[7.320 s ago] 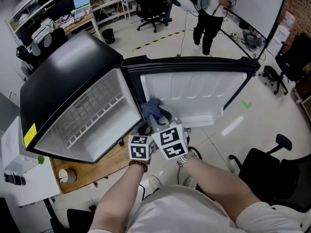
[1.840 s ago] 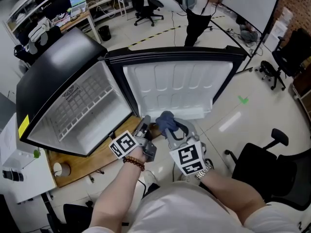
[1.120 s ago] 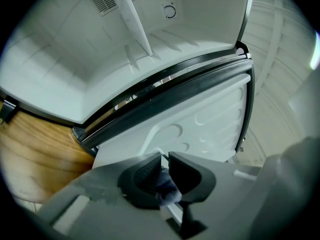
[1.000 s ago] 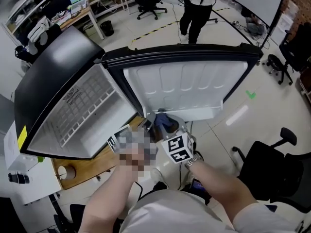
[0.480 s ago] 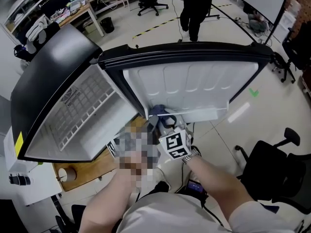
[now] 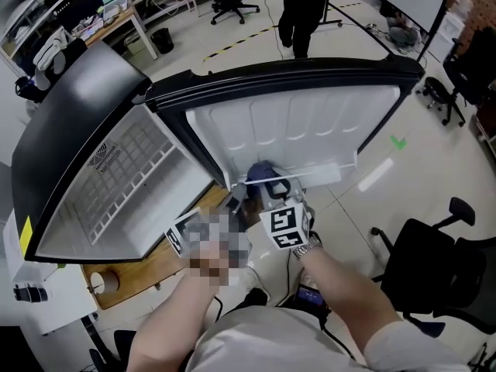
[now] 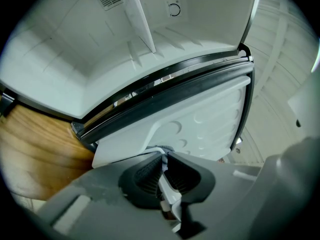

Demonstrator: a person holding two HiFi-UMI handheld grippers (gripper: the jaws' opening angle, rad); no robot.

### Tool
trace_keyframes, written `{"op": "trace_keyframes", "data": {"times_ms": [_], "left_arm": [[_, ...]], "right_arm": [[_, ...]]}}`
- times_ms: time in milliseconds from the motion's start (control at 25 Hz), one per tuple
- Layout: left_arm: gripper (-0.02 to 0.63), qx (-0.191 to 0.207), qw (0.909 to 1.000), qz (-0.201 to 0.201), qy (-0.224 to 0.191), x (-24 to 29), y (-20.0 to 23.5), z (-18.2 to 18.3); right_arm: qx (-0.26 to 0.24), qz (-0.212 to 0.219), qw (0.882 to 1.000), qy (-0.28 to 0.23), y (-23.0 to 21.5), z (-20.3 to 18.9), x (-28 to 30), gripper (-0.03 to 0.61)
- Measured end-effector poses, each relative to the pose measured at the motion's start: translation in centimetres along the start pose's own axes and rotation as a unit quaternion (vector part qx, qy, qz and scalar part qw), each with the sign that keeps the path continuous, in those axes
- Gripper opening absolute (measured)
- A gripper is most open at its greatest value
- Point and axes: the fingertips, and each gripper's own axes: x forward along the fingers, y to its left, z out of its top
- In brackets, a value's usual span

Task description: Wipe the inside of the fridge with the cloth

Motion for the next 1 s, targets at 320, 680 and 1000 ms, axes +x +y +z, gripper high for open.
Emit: {"op": "trace_keyframes", "data": {"times_ms": [320, 680, 1000], "left_arm": [[0.038, -0.017, 0.9996, 0.017, -0.010, -0.3, 0.8, -0.2], [0.037, -0.033, 0.9991, -0.009, -0.025, -0.1, -0.2, -0.1], [0.037, -0.026, 0.9990, 0.020, -0.029, -0.6, 0.9, -0.2]], "right_arm": [[0.014, -0.048, 0.999, 0.015, -5.0, -1.5, -2.1, 0.097], [0.031, -0.098, 0.994, 0.038, -10.5, -3.7, -4.5, 0.097], [0.044, -0.136, 0.988, 0.051, -14.0, -4.9, -6.1, 0.097]]}}
